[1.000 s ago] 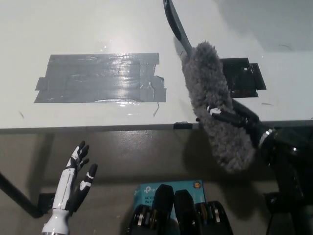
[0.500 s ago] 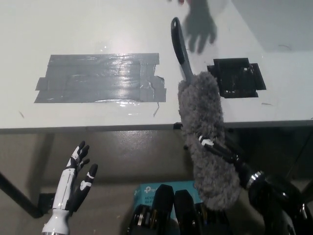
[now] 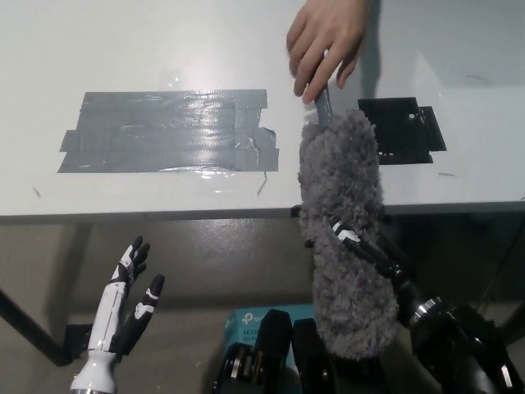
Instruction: A grey duster is kept infront of the robot in the middle of the table and the robot extends its right arm to grab the duster, picks it up and hands it to a person
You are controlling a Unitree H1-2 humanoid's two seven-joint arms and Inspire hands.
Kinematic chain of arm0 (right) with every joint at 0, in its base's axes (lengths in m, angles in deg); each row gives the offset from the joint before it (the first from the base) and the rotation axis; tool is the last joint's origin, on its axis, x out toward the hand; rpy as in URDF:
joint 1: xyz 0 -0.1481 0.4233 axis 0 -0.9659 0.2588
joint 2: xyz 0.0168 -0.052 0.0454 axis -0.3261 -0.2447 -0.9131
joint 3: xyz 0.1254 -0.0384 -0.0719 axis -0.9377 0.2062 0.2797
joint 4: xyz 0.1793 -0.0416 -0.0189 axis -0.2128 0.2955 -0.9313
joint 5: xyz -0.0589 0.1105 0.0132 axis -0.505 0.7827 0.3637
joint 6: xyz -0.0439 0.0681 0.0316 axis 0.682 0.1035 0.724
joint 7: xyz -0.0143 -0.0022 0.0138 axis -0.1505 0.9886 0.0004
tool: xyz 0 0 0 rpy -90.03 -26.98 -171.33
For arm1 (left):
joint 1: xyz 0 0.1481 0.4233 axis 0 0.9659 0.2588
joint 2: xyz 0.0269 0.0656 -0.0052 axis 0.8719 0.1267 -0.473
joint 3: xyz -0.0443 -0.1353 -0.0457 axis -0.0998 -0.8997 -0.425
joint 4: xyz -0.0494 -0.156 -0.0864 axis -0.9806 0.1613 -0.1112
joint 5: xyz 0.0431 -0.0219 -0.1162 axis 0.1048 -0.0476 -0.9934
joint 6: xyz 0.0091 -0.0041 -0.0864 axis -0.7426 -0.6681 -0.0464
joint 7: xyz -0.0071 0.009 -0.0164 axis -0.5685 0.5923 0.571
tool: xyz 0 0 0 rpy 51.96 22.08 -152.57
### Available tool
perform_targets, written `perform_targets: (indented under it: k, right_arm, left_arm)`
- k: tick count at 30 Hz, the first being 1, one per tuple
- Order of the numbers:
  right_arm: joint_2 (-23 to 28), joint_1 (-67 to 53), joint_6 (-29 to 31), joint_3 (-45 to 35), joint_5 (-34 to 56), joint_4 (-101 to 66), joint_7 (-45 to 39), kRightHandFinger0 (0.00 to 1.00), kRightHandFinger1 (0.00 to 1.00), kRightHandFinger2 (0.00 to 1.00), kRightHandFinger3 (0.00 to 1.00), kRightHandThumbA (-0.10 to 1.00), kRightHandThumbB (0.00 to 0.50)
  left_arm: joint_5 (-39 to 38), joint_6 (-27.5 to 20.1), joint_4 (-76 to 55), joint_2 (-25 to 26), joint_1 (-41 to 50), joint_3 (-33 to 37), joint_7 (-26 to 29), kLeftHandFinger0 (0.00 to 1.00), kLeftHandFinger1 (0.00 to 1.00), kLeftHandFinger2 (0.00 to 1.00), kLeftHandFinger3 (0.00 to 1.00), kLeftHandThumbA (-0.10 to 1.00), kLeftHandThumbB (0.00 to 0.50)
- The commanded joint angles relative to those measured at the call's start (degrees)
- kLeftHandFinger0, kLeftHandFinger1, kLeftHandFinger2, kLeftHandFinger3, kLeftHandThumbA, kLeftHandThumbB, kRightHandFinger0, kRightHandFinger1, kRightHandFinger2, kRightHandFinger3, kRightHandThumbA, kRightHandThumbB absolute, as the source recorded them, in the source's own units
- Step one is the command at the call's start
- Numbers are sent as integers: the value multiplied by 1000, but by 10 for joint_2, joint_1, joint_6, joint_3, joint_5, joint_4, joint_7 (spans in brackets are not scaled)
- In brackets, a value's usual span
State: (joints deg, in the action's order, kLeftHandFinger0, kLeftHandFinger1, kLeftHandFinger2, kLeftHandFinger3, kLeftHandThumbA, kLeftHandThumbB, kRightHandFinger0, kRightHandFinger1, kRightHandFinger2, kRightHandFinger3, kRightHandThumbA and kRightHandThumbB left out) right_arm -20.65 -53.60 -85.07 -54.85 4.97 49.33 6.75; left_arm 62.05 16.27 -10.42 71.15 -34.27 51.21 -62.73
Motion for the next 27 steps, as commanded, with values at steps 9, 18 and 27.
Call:
perform_targets:
  k: [9,18,27]
  right_arm:
    - [-13,67,-1,30,344,-177,200,0,419,808,1000,-100,80]
    - [10,72,-1,42,336,-184,170,491,965,1000,1000,489,222]
    - [40,51,0,47,198,-192,58,1000,1000,1000,1000,954,467]
  left_arm:
    - [3,-16,-26,14,-17,-4,2,1000,1000,1000,1000,815,177]
    - [5,-17,-23,16,-22,-3,3,982,1000,1000,1000,835,186]
    - [10,-20,-21,16,-21,-1,4,985,1000,1000,1000,836,179]
